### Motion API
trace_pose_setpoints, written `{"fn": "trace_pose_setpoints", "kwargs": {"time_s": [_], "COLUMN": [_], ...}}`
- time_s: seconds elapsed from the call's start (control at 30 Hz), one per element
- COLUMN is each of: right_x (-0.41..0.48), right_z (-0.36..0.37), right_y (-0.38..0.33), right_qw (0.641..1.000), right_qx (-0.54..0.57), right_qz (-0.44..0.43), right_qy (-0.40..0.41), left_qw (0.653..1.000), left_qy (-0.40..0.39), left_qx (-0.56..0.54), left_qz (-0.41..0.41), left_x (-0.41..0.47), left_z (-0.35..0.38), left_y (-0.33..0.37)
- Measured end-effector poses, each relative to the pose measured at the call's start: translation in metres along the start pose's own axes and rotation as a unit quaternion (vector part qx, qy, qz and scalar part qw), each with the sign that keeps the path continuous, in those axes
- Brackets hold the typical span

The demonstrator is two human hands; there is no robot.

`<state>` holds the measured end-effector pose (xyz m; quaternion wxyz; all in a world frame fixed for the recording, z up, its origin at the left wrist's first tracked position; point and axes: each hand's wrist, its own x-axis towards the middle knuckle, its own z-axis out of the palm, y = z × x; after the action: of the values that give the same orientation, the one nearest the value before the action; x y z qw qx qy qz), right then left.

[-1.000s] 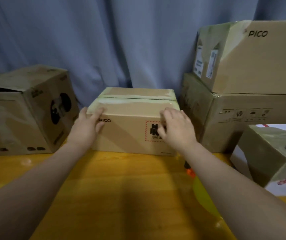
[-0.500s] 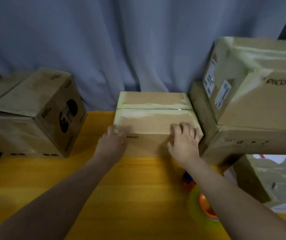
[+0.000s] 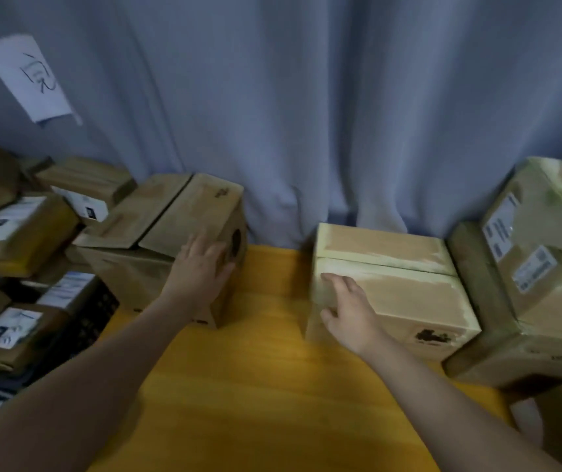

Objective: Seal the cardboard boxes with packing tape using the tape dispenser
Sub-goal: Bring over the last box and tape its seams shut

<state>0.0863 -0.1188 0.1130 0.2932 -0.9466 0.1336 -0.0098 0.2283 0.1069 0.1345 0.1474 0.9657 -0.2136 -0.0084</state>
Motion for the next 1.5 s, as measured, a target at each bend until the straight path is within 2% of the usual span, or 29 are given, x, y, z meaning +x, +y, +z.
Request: {"fn": "trace_pose_setpoints", "kwargs": {"time_s": [0.13, 0.23, 0.33, 0.4, 0.47, 0.53, 0.63, 0.73, 0.8, 0.87, 0.9, 0.97, 1.0, 1.07, 1.17, 1.27, 1.4, 1.5], "right_x": [0.026, 0.055, 0.083, 0.097, 0.102, 0.104, 0.096, 0.083, 0.075, 0.07, 0.07, 0.073, 0.075, 0.075, 0.066, 0.052, 0.026, 0.002], "right_z": [0.037, 0.069, 0.09, 0.1, 0.11, 0.118, 0.116, 0.103, 0.091, 0.081, 0.077, 0.076, 0.077, 0.081, 0.079, 0.065, 0.05, 0.039], "right_y": [-0.05, -0.1, -0.143, -0.162, -0.174, -0.176, -0.165, -0.145, -0.132, -0.123, -0.121, -0.118, -0.118, -0.117, -0.115, -0.112, -0.107, -0.093], "right_qw": [1.0, 0.996, 0.984, 0.975, 0.963, 0.957, 0.958, 0.952, 0.956, 0.963, 0.964, 0.962, 0.959, 0.946, 0.936, 0.942, 0.955, 0.957], "right_qx": [0.017, 0.071, 0.151, 0.206, 0.256, 0.271, 0.21, 0.144, 0.093, 0.045, 0.026, 0.008, 0.02, 0.08, 0.144, 0.189, 0.196, 0.188], "right_qz": [0.006, 0.04, 0.088, 0.088, 0.086, 0.108, 0.149, 0.206, 0.219, 0.223, 0.231, 0.252, 0.263, 0.283, 0.269, 0.231, 0.197, 0.193], "right_qy": [0.009, 0.021, 0.027, 0.004, -0.024, -0.005, 0.124, 0.175, 0.172, 0.147, 0.133, 0.107, 0.105, 0.135, 0.176, 0.153, 0.107, 0.107], "left_qw": [0.998, 0.993, 0.983, 0.979, 0.982, 0.989, 0.997, 0.997, 0.983, 0.963, 0.951, 0.918, 0.91, 0.888, 0.849, 0.826, 0.778, 0.774], "left_qy": [0.048, -0.005, -0.079, -0.106, -0.1, -0.067, -0.025, 0.013, -0.001, -0.07, -0.078, -0.022, -0.007, -0.029, -0.139, -0.195, -0.178, -0.16], "left_qx": [-0.032, -0.063, -0.032, -0.02, 0.005, 0.036, 0.014, -0.018, -0.01, 0.026, 0.067, 0.197, 0.226, 0.254, 0.255, 0.188, 0.215, 0.183], "left_qz": [-0.027, -0.096, -0.163, -0.175, -0.162, -0.131, -0.067, 0.069, 0.184, 0.26, 0.293, 0.343, 0.348, 0.383, 0.441, 0.494, 0.562, 0.585], "left_x": [0.042, 0.072, 0.091, 0.096, 0.095, 0.086, 0.06, 0.033, 0.026, 0.02, 0.019, 0.024, 0.027, 0.035, 0.034, 0.001, -0.063, -0.093], "left_z": [-0.029, -0.04, -0.044, -0.045, -0.044, -0.043, -0.043, -0.043, -0.039, -0.044, -0.045, -0.046, -0.049, -0.052, -0.049, -0.045, -0.032, -0.017], "left_y": [-0.069, -0.125, -0.166, -0.178, -0.179, -0.175, -0.164, -0.156, -0.163, -0.178, -0.185, -0.19, -0.185, -0.171, -0.149, -0.124, -0.073, -0.036]}}
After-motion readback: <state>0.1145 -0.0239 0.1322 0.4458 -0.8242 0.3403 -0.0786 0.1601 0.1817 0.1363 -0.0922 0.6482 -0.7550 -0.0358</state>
